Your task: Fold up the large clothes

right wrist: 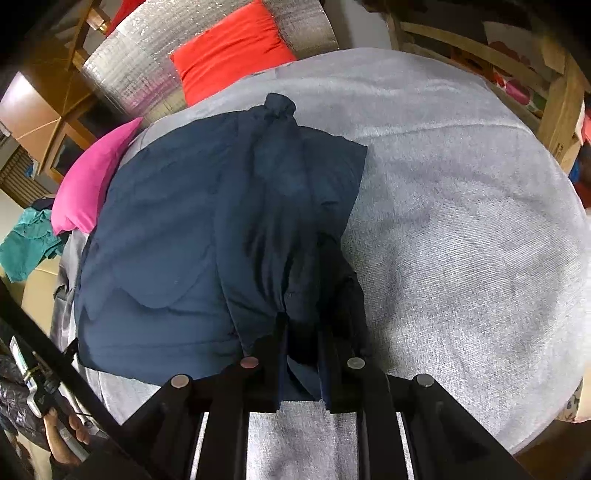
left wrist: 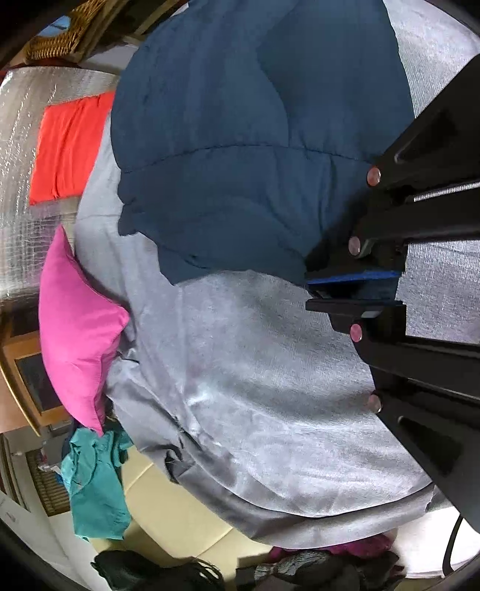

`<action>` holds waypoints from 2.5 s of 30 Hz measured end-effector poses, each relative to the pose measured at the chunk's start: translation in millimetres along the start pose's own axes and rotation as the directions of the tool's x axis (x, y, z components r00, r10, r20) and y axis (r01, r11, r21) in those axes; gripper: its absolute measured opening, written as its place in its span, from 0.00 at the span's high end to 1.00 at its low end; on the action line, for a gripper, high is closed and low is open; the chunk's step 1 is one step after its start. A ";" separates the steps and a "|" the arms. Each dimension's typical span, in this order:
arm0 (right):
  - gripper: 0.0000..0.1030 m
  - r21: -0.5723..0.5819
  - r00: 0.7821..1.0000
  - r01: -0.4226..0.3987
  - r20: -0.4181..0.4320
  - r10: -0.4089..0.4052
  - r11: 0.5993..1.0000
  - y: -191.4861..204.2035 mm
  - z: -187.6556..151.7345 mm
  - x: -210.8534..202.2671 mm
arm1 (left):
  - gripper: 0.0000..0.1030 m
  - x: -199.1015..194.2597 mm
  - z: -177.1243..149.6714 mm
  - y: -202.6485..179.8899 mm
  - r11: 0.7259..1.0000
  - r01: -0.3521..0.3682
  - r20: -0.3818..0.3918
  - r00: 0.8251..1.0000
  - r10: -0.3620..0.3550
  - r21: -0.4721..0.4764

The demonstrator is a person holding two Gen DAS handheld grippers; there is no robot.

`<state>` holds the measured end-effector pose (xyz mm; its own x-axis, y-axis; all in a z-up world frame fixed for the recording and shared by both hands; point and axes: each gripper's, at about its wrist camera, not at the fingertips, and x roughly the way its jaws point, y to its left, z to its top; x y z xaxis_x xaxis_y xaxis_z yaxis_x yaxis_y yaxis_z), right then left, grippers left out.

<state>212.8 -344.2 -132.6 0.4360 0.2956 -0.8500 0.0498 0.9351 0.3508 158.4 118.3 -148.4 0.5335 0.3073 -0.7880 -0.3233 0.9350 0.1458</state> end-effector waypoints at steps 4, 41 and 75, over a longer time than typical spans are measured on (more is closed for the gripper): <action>0.78 0.021 0.999 -0.025 0.022 0.025 0.999 -3.6 -3.9 -7.9 | 0.84 -5.1 -0.2 -1.3 1.000 -0.013 0.008 1.000 0.013 0.009; 0.37 0.026 0.995 0.013 0.097 -0.016 1.000 -1.6 -26.8 -33.6 | 0.43 -15.5 -16.6 22.5 0.992 0.079 -0.015 0.997 -0.081 -0.097; 0.18 -0.087 0.949 0.113 0.304 -0.081 0.990 113.3 -144.2 -194.6 | 0.24 -228.5 -78.3 -20.4 0.972 0.218 0.202 0.951 -0.232 0.092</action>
<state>4.0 -267.6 15.9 0.6832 0.1450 -0.7157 0.0204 0.9759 0.2172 -18.1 15.2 -18.1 0.7406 0.1109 -0.6628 -0.1258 0.9917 0.0254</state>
